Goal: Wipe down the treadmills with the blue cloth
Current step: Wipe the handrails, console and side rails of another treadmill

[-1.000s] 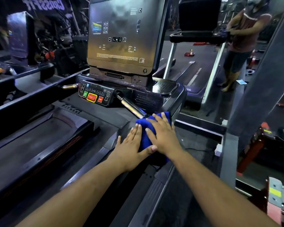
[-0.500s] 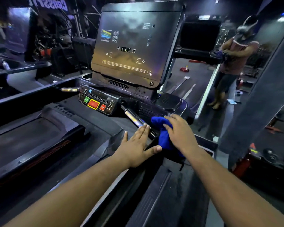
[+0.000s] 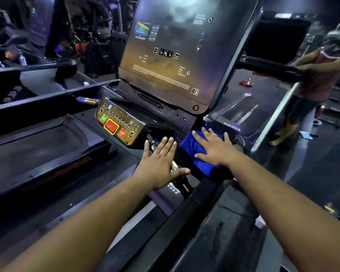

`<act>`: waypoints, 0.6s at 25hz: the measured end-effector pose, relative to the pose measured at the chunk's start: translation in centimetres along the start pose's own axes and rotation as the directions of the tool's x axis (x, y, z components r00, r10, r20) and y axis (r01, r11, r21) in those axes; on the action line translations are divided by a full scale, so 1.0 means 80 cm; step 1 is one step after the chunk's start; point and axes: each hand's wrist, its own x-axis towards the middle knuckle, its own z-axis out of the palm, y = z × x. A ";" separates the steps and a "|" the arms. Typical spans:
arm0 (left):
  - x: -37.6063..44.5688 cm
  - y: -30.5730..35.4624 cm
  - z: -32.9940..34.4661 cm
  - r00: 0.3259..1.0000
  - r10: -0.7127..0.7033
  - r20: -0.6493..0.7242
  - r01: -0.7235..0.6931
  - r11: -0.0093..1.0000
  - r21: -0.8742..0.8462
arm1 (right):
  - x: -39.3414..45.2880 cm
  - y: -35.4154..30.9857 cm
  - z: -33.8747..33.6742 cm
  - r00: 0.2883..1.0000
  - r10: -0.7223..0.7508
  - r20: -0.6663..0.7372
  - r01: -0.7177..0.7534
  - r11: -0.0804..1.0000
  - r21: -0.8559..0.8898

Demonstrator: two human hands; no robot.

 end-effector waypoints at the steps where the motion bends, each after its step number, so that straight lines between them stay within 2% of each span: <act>1: 0.009 -0.002 0.001 0.999 -0.022 -0.026 0.022 1.000 -0.007 | 0.013 -0.008 0.002 0.999 -0.024 -0.032 0.022 0.999 -0.043; 3: 0.018 -0.004 0.003 0.997 -0.042 -0.072 0.040 0.999 -0.031 | 0.025 -0.022 0.006 0.997 -0.035 -0.065 0.027 0.993 -0.112; 5: 0.017 -0.002 0.011 0.993 -0.040 -0.110 0.038 0.999 -0.023 | 0.016 -0.022 0.007 0.998 -0.066 -0.013 0.064 0.989 -0.130; 9: 0.016 -0.005 0.014 0.991 -0.054 -0.124 0.046 0.997 -0.069 | -0.010 -0.009 -0.001 0.962 -0.243 0.124 0.270 0.911 -0.311; 11: 0.017 -0.006 0.013 0.991 -0.057 -0.121 0.047 0.995 -0.084 | -0.003 -0.007 0.001 0.936 -0.341 0.087 0.350 0.876 -0.332; 12: 0.018 -0.005 0.013 0.992 -0.053 -0.118 0.043 0.996 -0.083 | 0.008 -0.009 0.000 0.913 -0.407 0.020 0.388 0.855 -0.344; 14: 0.019 -0.007 0.013 0.991 -0.046 -0.123 0.038 0.997 -0.067 | 0.031 -0.022 0.003 0.889 -0.453 -0.062 0.388 0.820 -0.421; 15: 0.019 -0.008 0.013 0.992 -0.039 -0.120 0.033 0.998 -0.057 | 0.041 -0.029 0.004 0.890 -0.452 -0.055 0.378 0.800 -0.466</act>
